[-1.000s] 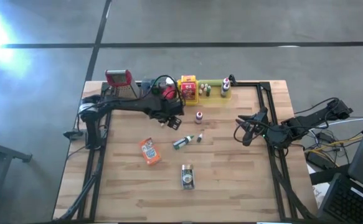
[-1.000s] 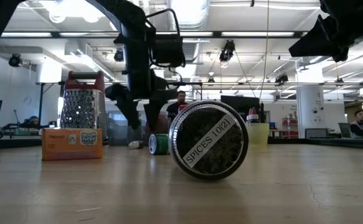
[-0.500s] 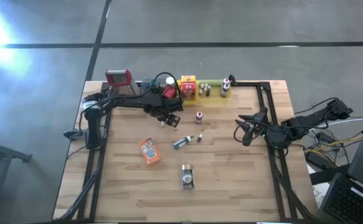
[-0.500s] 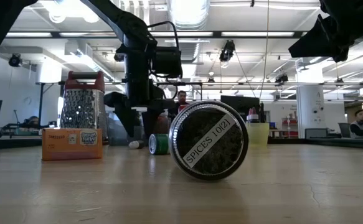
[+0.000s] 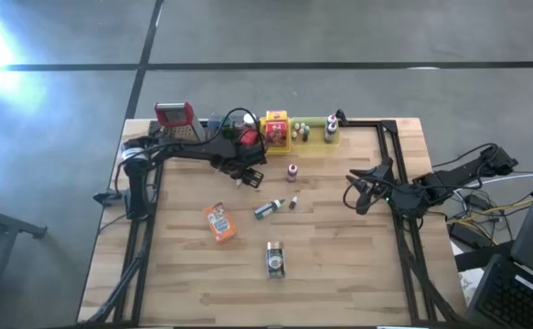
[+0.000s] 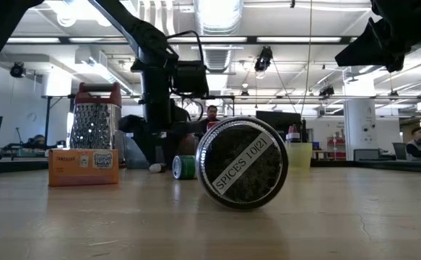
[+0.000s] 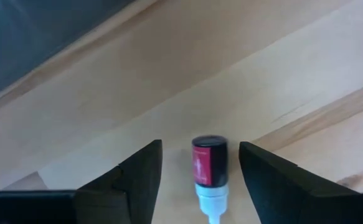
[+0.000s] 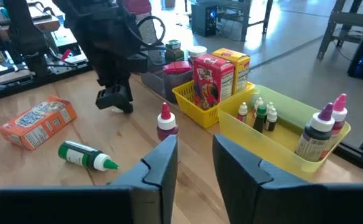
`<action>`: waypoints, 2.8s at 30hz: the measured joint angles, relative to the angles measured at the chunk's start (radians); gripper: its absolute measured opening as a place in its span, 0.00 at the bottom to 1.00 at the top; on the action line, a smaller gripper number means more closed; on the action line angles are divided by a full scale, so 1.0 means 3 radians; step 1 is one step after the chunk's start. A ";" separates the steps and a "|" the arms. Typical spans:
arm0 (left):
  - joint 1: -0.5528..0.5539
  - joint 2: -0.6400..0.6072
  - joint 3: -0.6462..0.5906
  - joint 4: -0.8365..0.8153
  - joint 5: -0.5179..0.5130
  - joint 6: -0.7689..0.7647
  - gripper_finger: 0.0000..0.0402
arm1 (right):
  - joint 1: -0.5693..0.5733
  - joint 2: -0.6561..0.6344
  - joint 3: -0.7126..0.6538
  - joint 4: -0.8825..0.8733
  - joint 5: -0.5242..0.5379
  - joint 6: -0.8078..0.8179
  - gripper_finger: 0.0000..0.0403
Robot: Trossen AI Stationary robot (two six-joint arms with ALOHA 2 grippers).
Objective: Pick & Place Kitchen Items
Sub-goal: Put the black food coloring bottle into the light yellow bin
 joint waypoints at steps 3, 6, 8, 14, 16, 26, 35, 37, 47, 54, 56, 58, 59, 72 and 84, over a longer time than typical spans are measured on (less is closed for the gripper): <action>0.0006 0.0000 -0.0046 0.0041 0.0000 -0.0010 0.54 | 0.0000 0.0000 0.0000 0.0001 0.0000 -0.0001 0.21; 0.0008 0.0000 -0.0056 0.0067 -0.0002 -0.0005 0.54 | 0.0000 0.0000 0.0000 0.0001 0.0002 -0.0025 0.19; 0.0008 0.0000 -0.0056 0.0125 -0.0002 0.0049 0.53 | 0.0000 0.0000 0.0000 0.0005 0.0003 -0.0051 0.17; 0.0008 0.0000 -0.0056 0.0193 0.0024 0.0108 0.47 | -0.0001 0.0000 0.0000 0.0004 0.0003 -0.0058 0.14; 0.0008 0.0000 -0.0056 0.0195 0.0052 0.0127 0.44 | 0.0000 0.0000 0.0000 0.0003 0.0003 -0.0065 0.13; 0.0011 0.0000 -0.0056 0.0136 0.0084 0.0151 0.31 | 0.0000 0.0000 0.0000 0.0002 0.0002 -0.0065 0.17; 0.0011 -0.0011 -0.0054 0.0133 0.0084 0.0240 0.23 | 0.0000 0.0000 0.0000 0.0002 0.0002 -0.0064 0.24; -0.0007 -0.0035 -0.0054 0.0138 0.0082 0.0298 0.23 | 0.0000 0.0000 0.0000 0.0002 0.0002 -0.0064 0.25; -0.0358 -0.0653 -0.0054 0.0938 -0.0418 0.0589 0.23 | 0.0000 0.0000 -0.0103 0.0743 0.0004 -0.0621 0.30; -0.0738 -0.0916 -0.0237 0.3079 -0.0580 0.1461 0.23 | 0.0001 0.0003 -0.0689 0.2796 -0.0313 -0.1913 0.34; -0.0824 -0.0915 -0.0345 0.3776 -0.0419 0.1722 0.23 | 0.0001 0.0003 -0.0869 0.3439 -0.0579 -0.2238 0.35; -0.0890 -0.0872 -0.0430 0.4492 -0.0222 0.1920 0.23 | 0.0001 0.0003 -0.1017 0.3972 -0.0900 -0.2469 0.36; -0.0918 -0.0851 -0.0469 0.4809 -0.0127 0.1984 0.23 | 0.0001 0.0003 -0.1078 0.4188 -0.1072 -0.2560 0.36; -0.1051 0.0093 0.0041 0.7043 0.0988 0.2498 0.23 | -0.0001 0.0021 -0.1122 0.4671 -0.1895 -0.2964 0.33; -0.1111 0.1102 0.1605 0.7089 0.1222 0.2785 0.23 | 0.0001 0.0358 -0.0771 0.4699 -0.1983 -0.3138 0.38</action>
